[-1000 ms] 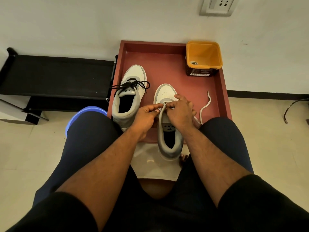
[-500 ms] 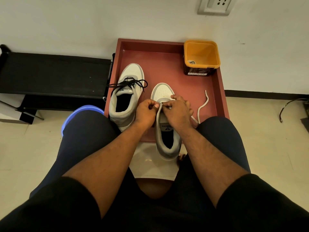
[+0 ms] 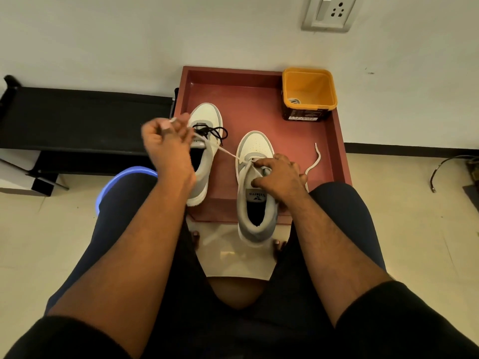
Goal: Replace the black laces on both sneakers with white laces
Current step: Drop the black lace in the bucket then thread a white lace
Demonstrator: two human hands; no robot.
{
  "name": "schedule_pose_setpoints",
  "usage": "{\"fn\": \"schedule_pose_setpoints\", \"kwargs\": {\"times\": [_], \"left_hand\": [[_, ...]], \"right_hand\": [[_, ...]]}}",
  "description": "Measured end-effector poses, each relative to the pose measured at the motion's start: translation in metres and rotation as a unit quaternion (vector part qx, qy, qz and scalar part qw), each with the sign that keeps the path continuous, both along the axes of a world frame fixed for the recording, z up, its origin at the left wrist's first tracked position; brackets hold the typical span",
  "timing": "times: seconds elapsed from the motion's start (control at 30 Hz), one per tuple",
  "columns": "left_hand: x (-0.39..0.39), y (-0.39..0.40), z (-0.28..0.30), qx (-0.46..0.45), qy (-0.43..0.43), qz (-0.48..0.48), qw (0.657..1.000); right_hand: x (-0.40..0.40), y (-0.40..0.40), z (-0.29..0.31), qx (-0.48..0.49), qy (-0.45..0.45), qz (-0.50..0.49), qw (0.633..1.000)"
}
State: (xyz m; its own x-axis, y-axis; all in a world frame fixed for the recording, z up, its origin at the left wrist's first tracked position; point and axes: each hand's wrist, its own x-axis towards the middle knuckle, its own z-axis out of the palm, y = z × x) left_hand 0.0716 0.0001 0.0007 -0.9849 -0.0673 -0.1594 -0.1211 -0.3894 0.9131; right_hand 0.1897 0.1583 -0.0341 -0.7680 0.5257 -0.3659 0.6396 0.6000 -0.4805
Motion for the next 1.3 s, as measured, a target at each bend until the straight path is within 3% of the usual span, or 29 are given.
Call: {"fn": "schedule_pose_setpoints", "kwargs": {"times": [0.1, 0.2, 0.33, 0.5, 0.6, 0.67, 0.77, 1.07, 1.3], "left_hand": [[-0.009, -0.019, -0.004, -0.189, 0.187, 0.167, 0.949], [-0.01, -0.019, -0.011, -0.284, 0.253, 0.187, 0.906], [0.011, 0.001, -0.018, -0.341, 0.276, 0.033, 0.898], [0.041, 0.025, -0.05, -0.397, 0.196, -0.298, 0.846], [0.043, 0.031, -0.058, -0.407, 0.156, -0.318, 0.842], [0.04, 0.032, -0.058, -0.426, 0.133, -0.333, 0.831], [0.038, 0.033, -0.057, -0.451, 0.123, -0.362, 0.807], [0.024, 0.022, -0.043, -0.529, 0.139, -0.239, 0.802], [-0.003, -0.011, -0.026, -0.579, 0.121, -0.118, 0.797]], "right_hand": [[0.001, 0.003, -0.004, -0.016, 0.003, 0.012, 1.0], [0.001, 0.005, -0.012, -0.041, 0.022, 0.038, 0.998], [0.001, 0.007, -0.02, -0.037, 0.059, 0.003, 0.998], [0.002, 0.014, -0.017, -0.101, 0.144, -0.032, 0.984], [0.002, 0.02, -0.014, -0.213, 0.216, -0.112, 0.946], [0.0, 0.025, -0.017, -0.201, 0.214, -0.125, 0.948], [-0.002, 0.026, -0.022, -0.151, 0.165, -0.068, 0.972], [-0.009, 0.029, -0.033, -0.067, 0.169, -0.103, 0.978], [-0.007, 0.033, -0.032, -0.022, 0.157, -0.061, 0.985]]}}
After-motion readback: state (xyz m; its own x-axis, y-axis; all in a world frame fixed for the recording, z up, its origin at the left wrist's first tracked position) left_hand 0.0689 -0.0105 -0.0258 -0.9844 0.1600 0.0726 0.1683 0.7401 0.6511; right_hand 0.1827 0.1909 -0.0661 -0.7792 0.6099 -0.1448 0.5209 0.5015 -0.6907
